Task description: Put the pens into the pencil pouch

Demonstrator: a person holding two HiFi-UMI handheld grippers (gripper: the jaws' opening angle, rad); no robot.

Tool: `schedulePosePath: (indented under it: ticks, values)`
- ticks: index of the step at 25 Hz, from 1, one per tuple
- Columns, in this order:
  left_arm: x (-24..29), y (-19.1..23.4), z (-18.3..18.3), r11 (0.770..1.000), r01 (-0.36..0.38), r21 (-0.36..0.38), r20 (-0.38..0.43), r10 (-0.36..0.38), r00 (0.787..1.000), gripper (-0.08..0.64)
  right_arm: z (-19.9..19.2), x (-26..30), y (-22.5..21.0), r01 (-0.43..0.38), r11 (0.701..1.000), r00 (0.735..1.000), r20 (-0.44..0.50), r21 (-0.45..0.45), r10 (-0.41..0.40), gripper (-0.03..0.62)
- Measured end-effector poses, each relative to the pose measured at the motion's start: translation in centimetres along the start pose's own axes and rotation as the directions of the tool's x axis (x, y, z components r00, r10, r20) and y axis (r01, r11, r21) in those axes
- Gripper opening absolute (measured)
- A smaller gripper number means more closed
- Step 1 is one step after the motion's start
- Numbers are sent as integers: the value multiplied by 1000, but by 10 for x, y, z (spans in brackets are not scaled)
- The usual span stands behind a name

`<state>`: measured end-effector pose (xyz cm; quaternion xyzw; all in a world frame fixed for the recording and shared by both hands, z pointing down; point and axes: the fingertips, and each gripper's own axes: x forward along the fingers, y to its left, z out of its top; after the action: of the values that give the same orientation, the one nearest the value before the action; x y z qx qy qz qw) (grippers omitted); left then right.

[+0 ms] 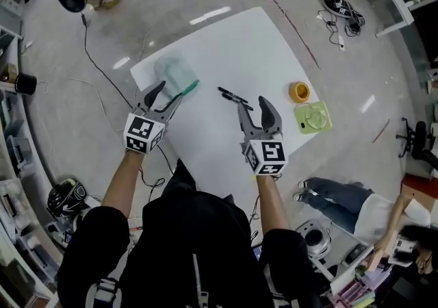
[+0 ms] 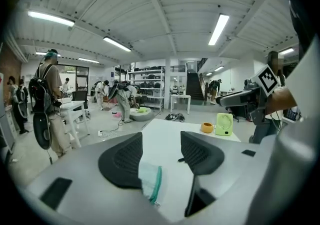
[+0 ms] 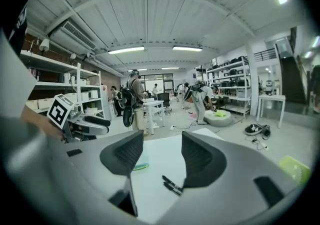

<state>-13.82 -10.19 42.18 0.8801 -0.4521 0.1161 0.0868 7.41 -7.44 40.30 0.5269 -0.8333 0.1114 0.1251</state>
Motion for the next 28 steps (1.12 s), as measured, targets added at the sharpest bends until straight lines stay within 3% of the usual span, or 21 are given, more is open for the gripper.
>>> schedulePosePath:
  ticks: [5,11,16,21,28]
  values:
    - [18,4,-24,998,59,25,-79,-57,995,260,-11,6,0,22,1000,999,-28,8,-22,238]
    - [39,1,-70,985,159,73,-211,-141,967,233,-30,4,5,55,998,996,-67,30,-53,238]
    - [56,0,-112,965,237,115,-312,-191,931,229,-44,-1,4,97,994,991,-93,46,-92,238]
    - [70,-2,-152,940,307,148,-422,-221,879,224,-52,-7,0,133,989,986,-110,59,-126,238]
    - [87,0,-182,928,317,195,-522,-176,835,179,-67,-5,-9,115,991,984,-142,66,-104,238]
